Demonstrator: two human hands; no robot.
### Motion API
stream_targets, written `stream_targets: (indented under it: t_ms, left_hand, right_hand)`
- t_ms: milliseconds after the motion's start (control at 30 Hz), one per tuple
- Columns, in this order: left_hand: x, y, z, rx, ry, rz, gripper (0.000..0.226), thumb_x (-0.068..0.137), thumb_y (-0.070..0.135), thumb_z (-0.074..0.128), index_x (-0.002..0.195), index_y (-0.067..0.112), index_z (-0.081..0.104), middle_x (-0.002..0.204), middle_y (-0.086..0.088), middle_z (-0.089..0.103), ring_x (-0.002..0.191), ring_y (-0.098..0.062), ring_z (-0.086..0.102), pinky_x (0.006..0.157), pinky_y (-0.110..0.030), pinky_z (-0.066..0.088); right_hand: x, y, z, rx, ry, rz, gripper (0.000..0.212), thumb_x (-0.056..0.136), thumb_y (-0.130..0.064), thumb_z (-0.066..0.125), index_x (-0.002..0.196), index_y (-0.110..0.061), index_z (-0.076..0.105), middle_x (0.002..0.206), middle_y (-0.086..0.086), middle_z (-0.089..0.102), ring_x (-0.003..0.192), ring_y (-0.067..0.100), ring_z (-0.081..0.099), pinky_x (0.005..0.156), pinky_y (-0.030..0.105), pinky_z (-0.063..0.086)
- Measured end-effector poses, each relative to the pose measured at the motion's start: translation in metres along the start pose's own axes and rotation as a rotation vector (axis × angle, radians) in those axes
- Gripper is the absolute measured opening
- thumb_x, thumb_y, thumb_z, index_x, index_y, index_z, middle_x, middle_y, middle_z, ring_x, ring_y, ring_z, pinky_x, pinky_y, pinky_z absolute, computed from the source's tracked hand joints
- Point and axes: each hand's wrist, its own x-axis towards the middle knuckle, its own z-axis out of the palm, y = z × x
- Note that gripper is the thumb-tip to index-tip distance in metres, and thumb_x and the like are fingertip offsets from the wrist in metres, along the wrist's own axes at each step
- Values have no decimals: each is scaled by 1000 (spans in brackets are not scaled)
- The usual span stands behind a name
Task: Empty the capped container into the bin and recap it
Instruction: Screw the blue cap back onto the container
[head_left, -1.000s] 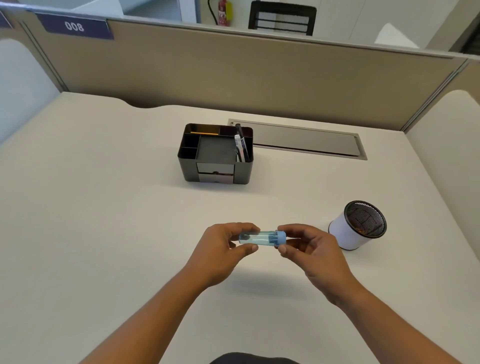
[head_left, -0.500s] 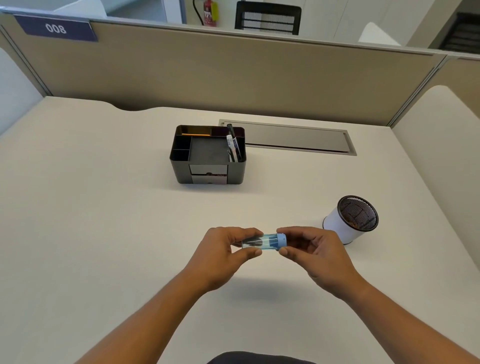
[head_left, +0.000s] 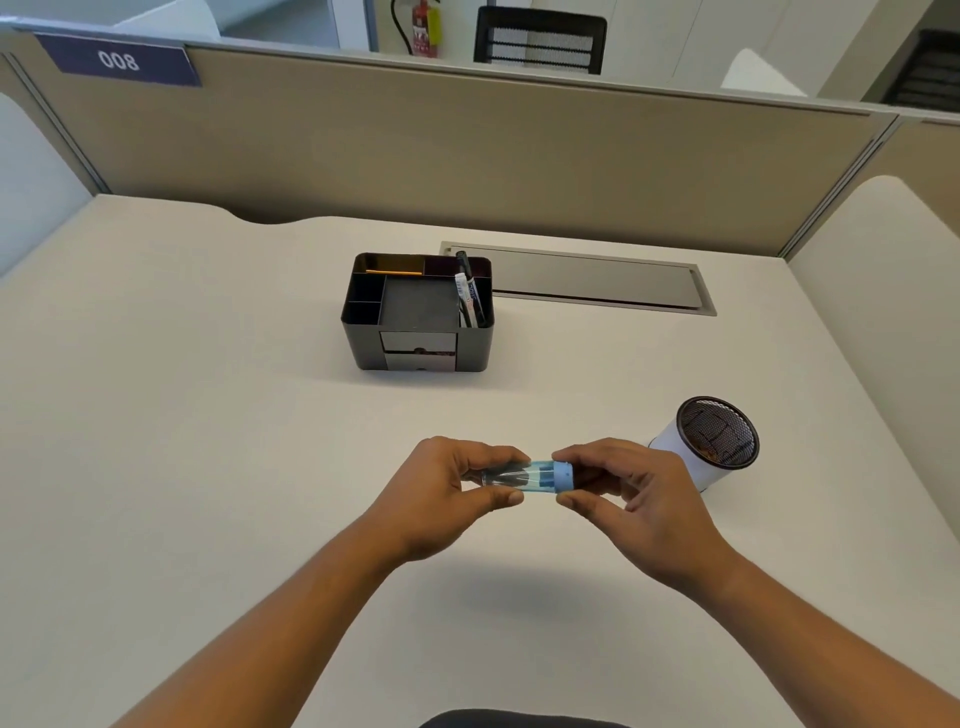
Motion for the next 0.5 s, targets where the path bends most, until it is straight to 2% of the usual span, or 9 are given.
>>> stream_targets:
  t_ms: [133,233,300,367,433,500]
  left_hand:
    - [-1,-3,2,13,43,20,30,86,26,71,114,37,68,102,22,68,94,-1,61,75,-13,48]
    - [4,-11,0,-19,84,-9,30,88,26,68,115,38,67,105,19,68,86,-3,61,68,-5,44]
    - [9,-16,-8,-32,125,-40,30,90,25,66,115,41,65,105,18,67,71,-2,57,64,-7,43]
    - [21,-19,-23,-41,180,-56,31,91,24,64,109,50,62,100,24,63,61,0,52,61,-11,43]
    - [38,-19,-44,-49,245,-74,32,92,23,62,109,50,60,97,24,59,66,0,54,61,-16,43]
    - [60,-20,-68,-35,289,-76,29,92,22,62,112,43,61,96,20,59,78,-4,56,62,-18,43]
  right_hand:
    - [1,5,8,75,56,56,35,78,-13,81,108,-28,73,104,-10,74,86,14,73,74,16,57]
    - [-7,25,24,218,181,227,37,81,-15,81,111,-33,71,102,-6,74,76,12,69,69,23,59]
    - [-19,46,32,176,219,335,35,85,-10,78,107,-37,71,96,-5,75,72,14,67,65,26,59]
    - [-33,67,37,46,147,403,37,86,-4,75,97,-39,72,92,-11,75,67,6,65,60,18,56]
    - [-44,81,39,-38,45,451,41,84,1,75,90,-40,72,91,-19,75,66,3,66,60,11,53]
    - [-50,89,39,-88,46,476,43,79,4,77,85,-38,73,87,-20,75,60,1,64,58,8,50]
